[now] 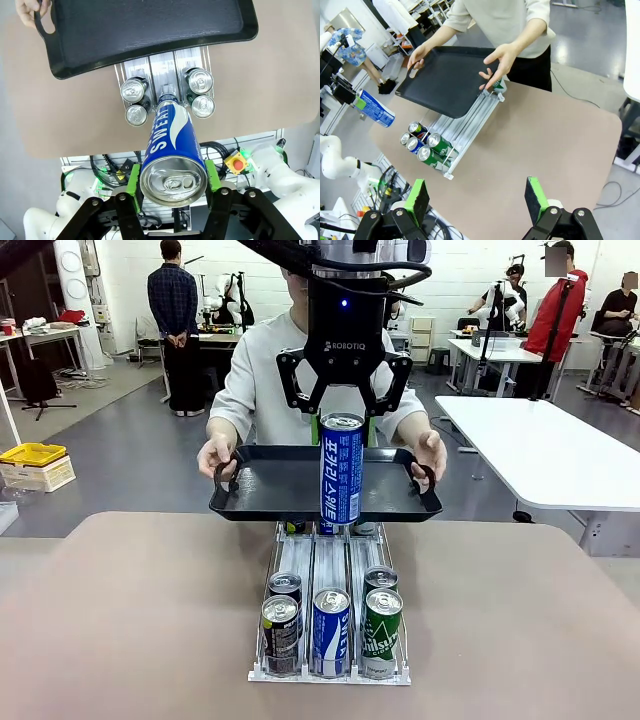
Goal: Retrieve and hand over the desired beverage to the person.
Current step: Place the picked can on the Handle tray extended by the person.
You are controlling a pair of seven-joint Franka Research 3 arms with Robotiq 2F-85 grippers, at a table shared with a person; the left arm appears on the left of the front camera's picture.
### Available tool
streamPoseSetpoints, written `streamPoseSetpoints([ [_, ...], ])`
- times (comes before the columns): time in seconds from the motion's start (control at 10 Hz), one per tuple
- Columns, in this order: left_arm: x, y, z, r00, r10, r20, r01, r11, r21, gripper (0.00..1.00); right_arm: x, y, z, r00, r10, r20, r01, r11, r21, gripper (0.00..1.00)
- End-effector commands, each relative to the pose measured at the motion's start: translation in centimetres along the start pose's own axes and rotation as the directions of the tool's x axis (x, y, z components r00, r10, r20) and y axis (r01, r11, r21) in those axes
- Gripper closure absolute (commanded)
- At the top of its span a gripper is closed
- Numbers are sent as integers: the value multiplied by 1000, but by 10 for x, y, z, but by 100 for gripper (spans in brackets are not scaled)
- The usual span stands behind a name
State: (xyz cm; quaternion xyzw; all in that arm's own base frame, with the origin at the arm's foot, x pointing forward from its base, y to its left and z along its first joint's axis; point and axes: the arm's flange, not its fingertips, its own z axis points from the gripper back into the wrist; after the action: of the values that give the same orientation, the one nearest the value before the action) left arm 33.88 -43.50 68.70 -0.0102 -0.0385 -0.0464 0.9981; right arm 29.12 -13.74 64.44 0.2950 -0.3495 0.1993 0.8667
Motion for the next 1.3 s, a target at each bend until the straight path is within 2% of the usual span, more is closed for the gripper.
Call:
streamPoseSetpoints([
  [0.0, -6, 4, 3, 1000, 5, 5, -5, 1000, 3, 100, 3, 0, -1, 1000, 11, 23, -12, 999, 37, 0],
  [0.8, -6, 4, 3, 1000, 5, 5, -5, 1000, 3, 100, 3, 0, -1, 1000, 11, 23, -12, 999, 37, 0],
  [0.9, 0, 0, 0, 1000, 0, 0, 0, 1000, 0, 42, 3, 0, -1, 1000, 11, 23, -12, 999, 37, 0],
  [1.0, 20, 4, 7, 998, -39, 39, 38, 999, 17, 42, 3, 0, -1, 1000, 11, 23, -12, 999, 37, 0],
  [1.1, 49, 11, 18, 993, 12, 116, -23, 995, 92, 42, 3, 0, -1, 1000, 11, 23, -12, 999, 37, 0],
  [1.2, 78, 20, 29, 989, 18, 145, -32, 995, 97, 42, 3, 0, -1, 1000, 11, 23, -12, 999, 37, 0],
])
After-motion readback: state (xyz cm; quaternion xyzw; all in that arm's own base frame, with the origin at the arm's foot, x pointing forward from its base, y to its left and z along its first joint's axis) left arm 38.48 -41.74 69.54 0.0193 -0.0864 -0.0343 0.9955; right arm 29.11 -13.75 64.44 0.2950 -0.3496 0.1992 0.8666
